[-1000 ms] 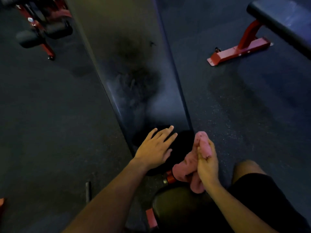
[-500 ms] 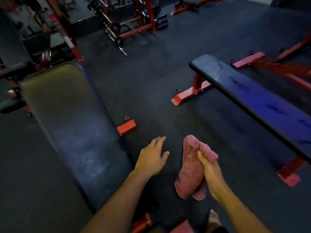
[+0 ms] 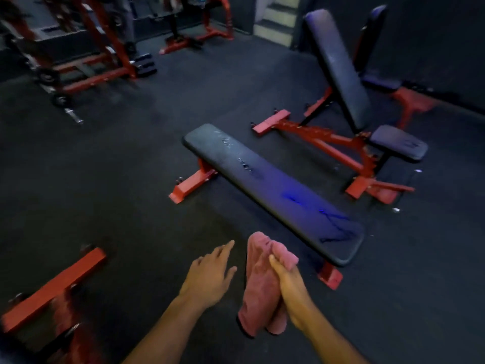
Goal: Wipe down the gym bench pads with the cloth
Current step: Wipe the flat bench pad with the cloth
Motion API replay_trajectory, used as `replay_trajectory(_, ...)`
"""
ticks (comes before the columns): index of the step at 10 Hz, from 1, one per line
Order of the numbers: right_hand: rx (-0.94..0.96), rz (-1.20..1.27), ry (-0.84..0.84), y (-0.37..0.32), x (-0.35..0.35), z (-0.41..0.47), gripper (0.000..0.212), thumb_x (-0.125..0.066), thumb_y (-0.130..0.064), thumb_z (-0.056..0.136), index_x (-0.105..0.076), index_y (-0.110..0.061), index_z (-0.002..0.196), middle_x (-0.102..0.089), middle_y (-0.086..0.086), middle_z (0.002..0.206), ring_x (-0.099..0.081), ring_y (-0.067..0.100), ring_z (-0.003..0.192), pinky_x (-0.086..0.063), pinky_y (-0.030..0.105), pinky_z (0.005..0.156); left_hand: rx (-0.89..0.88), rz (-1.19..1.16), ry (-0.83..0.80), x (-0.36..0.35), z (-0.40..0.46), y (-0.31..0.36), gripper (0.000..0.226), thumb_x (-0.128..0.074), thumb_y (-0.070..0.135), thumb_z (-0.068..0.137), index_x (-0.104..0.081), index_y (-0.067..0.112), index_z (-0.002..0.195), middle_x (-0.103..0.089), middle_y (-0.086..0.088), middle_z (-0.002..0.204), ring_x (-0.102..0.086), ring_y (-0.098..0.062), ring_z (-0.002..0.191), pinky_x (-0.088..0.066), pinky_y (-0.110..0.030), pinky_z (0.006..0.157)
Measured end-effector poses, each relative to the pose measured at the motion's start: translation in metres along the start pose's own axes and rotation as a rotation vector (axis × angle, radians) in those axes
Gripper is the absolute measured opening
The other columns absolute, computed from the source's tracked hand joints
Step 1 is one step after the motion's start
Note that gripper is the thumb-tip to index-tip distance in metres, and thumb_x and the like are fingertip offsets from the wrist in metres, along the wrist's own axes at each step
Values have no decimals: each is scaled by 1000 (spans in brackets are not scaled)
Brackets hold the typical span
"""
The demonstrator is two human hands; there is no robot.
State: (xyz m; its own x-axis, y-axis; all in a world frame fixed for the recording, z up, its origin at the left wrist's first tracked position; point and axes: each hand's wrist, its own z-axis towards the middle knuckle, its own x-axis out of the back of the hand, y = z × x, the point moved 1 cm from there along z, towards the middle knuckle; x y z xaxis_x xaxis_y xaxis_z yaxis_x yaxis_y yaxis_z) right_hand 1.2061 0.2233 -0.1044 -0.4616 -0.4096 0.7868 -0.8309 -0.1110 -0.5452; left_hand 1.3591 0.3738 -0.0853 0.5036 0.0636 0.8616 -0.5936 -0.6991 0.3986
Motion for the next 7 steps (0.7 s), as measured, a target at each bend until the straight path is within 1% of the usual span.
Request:
replay_trajectory(1, -201, 564, -357, -10, 23, 17, 12, -60, -23, 103, -62, -35, 100, -66, -8, 113, -61, 5, 104, -40, 27, 96, -70, 20, -38, -1, 29, 27, 67, -40, 46, 109, -7, 31, 166, -32, 1, 166, -44, -21, 143, -37, -46, 117)
replay_trajectory(2, -135, 672, -348, -9, 40, 52, 15, -63, -28, 101, -67, -25, 114, -68, 3, 120, -60, 13, 102, -38, 31, 98, -105, -93, 36, 7, 64, 35, 69, -43, 45, 108, -9, 29, 166, -28, -2, 168, -41, -22, 147, -35, -44, 120)
replay_trajectory(3, -79, 706, -367, -21, 39, 68, 23, -63, -26, 101, -65, -17, 122, -68, 8, 125, -61, 19, 107, -42, 34, 101, -60, -183, 57, 19, 82, 21, 74, -48, 44, 107, -6, 32, 166, -21, -1, 171, -35, -23, 151, -34, -43, 121)
replay_trajectory(4, -78, 703, -457, -61, 28, 90, 27, -64, -29, 101, -60, -17, 125, -71, 4, 117, -67, 21, 102, -51, 43, 94, 53, -308, 105, 30, 102, -14, 78, -52, 40, 107, -2, 33, 166, -14, 2, 173, -26, -21, 156, -31, -40, 123)
replay_trajectory(5, -68, 716, -502, -91, 19, 121, 26, -63, -30, 102, -61, -18, 125, -72, 2, 116, -69, 22, 104, -53, 45, 91, 106, -369, 99, 32, 124, -30, 79, -53, 40, 107, -1, 33, 166, -10, 1, 174, -21, -19, 158, -29, -37, 123)
replay_trajectory(6, 13, 754, -531, -142, 1, 166, 10, -61, -26, 103, -64, -22, 112, -73, -2, 107, -69, 16, 95, -53, 37, 78, 144, -387, 64, 32, 173, -55, 80, -51, 43, 107, 2, 32, 166, -2, 1, 175, -19, -21, 158, -29, -37, 124)
replay_trajectory(7, 20, 729, -514, -171, -15, 194, 6, -61, -27, 103, -64, -24, 106, -72, -4, 104, -68, 14, 93, -52, 36, 77, 173, -384, 56, 38, 208, -73, 81, -51, 45, 107, 2, 30, 166, 0, 1, 175, -18, -21, 159, -29, -37, 125)
